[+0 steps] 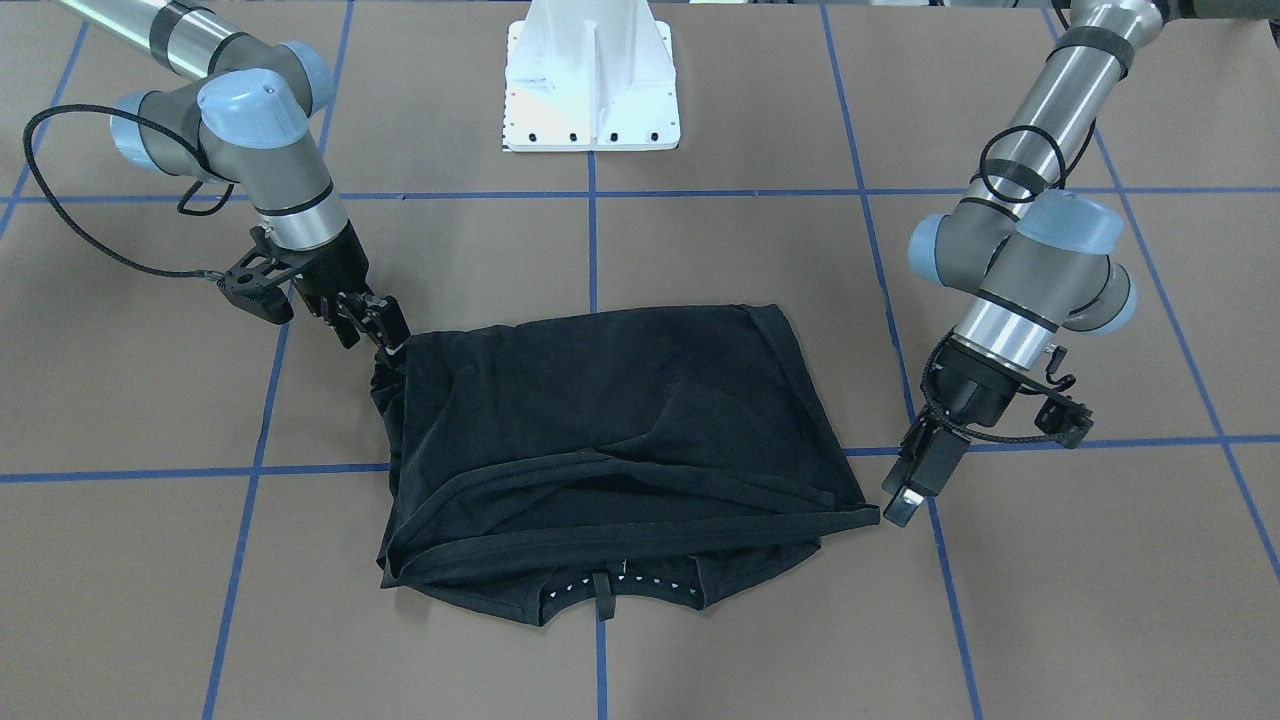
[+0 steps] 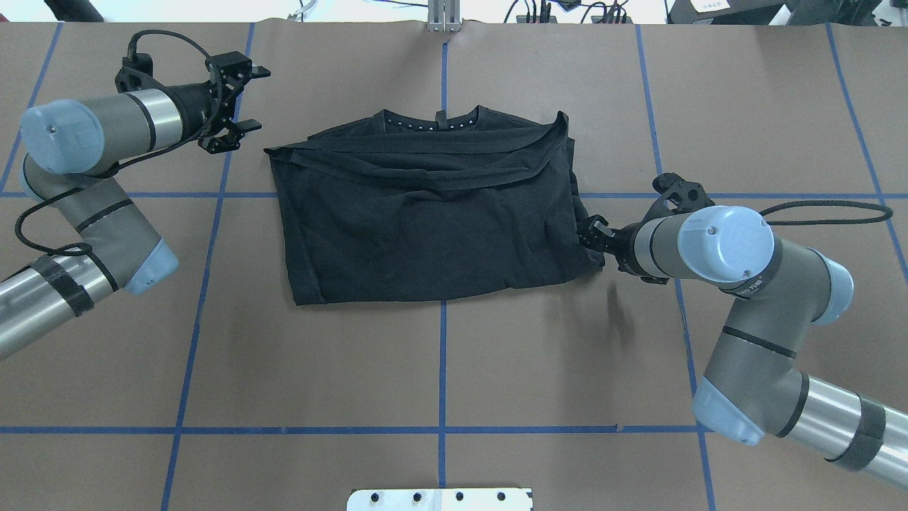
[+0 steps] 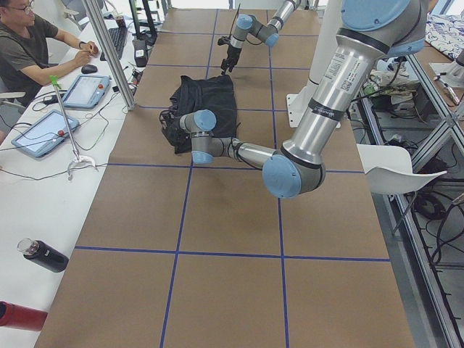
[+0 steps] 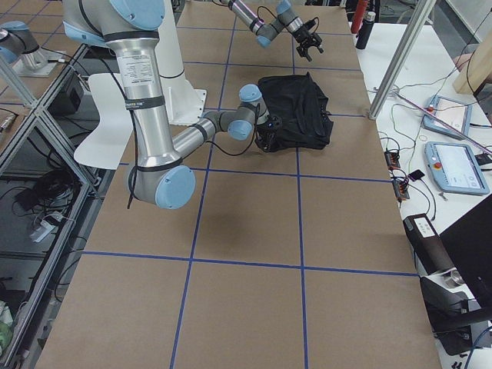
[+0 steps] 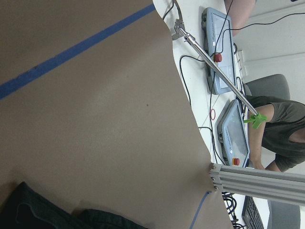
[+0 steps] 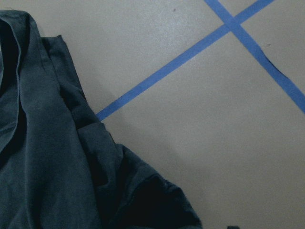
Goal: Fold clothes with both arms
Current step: 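Grasp the side edge of the folded shirt with the right gripper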
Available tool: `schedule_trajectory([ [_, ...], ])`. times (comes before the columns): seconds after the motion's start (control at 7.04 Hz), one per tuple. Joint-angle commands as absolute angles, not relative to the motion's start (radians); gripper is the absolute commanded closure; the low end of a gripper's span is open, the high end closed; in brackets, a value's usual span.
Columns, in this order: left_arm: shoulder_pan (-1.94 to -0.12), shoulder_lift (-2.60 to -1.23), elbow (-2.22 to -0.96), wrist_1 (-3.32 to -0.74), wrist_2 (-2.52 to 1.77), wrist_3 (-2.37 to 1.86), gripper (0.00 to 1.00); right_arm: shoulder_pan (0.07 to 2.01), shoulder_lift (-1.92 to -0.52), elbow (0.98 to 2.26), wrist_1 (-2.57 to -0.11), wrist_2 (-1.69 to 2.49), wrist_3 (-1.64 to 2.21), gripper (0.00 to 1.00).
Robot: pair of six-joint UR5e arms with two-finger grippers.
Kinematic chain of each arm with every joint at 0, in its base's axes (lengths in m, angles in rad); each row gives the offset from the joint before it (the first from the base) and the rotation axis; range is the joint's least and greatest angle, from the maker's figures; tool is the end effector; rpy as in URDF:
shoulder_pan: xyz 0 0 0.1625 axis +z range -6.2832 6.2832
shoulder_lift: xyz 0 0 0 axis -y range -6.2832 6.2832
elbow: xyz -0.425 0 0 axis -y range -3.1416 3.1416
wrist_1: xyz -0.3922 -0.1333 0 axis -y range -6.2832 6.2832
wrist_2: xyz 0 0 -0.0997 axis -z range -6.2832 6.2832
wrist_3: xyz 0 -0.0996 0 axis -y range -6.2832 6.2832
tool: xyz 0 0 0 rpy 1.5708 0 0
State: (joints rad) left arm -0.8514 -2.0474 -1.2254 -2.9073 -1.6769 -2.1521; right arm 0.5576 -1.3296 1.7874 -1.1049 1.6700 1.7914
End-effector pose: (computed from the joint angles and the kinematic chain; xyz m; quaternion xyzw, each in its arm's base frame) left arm 0.3640 -0.6018 0.3998 0.0510 0.6680 -0.4601 0.5826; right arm -0.4374 -0.4183 0.3821 0.0309 -0.4462 0.3188 0.8357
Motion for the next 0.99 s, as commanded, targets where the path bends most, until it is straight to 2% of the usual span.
schedule_trajectory([
  [0.0,-0.851,-2.046,-1.227,-2.908,-1.677,-2.152,0.0,0.541,-1.324,1.783,-1.104,1.666,1.796,0.51],
  [0.14,-0.851,-2.043,-1.23,-2.908,-1.677,-2.152,0.0,0.541,-1.325,1.782,-1.104,1.667,1.798,0.86],
  [0.28,-0.851,-2.04,-1.23,-2.908,-1.677,-2.152,0.0,0.541,-1.319,1.784,-1.104,1.669,1.796,1.0],
  [0.57,-0.851,-2.039,-1.23,-2.908,-1.678,-2.151,0.0,0.551,-1.336,1.807,-1.103,1.693,1.784,1.0],
  [0.85,-0.851,-2.042,-1.232,-2.908,-1.683,-2.151,0.0,0.549,-1.507,2.025,-1.104,1.735,1.795,1.0],
])
